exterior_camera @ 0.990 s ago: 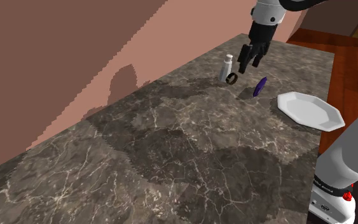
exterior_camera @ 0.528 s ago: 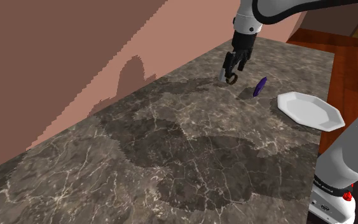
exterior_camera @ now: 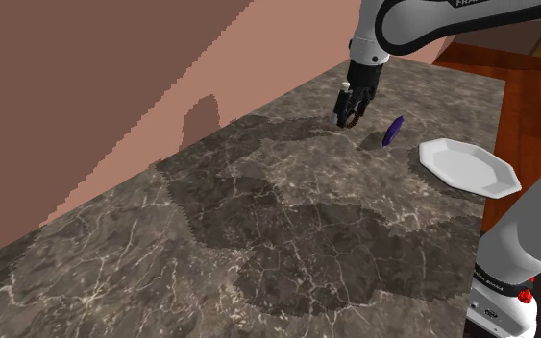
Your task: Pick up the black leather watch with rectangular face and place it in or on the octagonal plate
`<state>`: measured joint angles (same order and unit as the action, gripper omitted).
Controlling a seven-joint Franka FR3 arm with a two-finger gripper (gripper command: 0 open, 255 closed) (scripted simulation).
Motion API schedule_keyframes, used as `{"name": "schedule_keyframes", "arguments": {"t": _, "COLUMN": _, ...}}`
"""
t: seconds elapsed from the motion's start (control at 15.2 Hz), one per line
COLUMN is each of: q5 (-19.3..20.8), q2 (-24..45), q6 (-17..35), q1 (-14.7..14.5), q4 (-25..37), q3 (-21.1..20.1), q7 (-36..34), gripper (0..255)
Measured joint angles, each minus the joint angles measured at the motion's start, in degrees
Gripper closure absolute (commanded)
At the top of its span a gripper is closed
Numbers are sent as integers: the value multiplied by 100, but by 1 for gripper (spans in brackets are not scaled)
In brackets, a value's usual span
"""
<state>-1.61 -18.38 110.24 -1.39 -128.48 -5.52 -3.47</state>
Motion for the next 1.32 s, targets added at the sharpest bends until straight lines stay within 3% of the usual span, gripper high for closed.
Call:
{"name": "schedule_keyframes", "arguments": {"t": 0.2, "q5": 0, "q2": -2, "q6": 7, "q1": 0, "q4": -8, "q3": 0, "q7": 0, "gripper": 0}}
{"name": "schedule_keyframes", "arguments": {"t": 0.26, "q5": 0, "q2": -2, "q6": 7, "q1": 0, "q4": -8, "q3": 0, "q7": 0, "gripper": 255}}
{"name": "schedule_keyframes", "arguments": {"t": 0.92, "q5": 0, "q2": -2, "q6": 7, "q1": 0, "q4": -8, "q3": 0, "q7": 0, "gripper": 255}}
{"name": "schedule_keyframes", "arguments": {"t": 1.32, "q5": 0, "q2": -59, "q6": -376, "q1": 2, "q4": 321, "q3": 8, "q7": 1, "gripper": 255}}
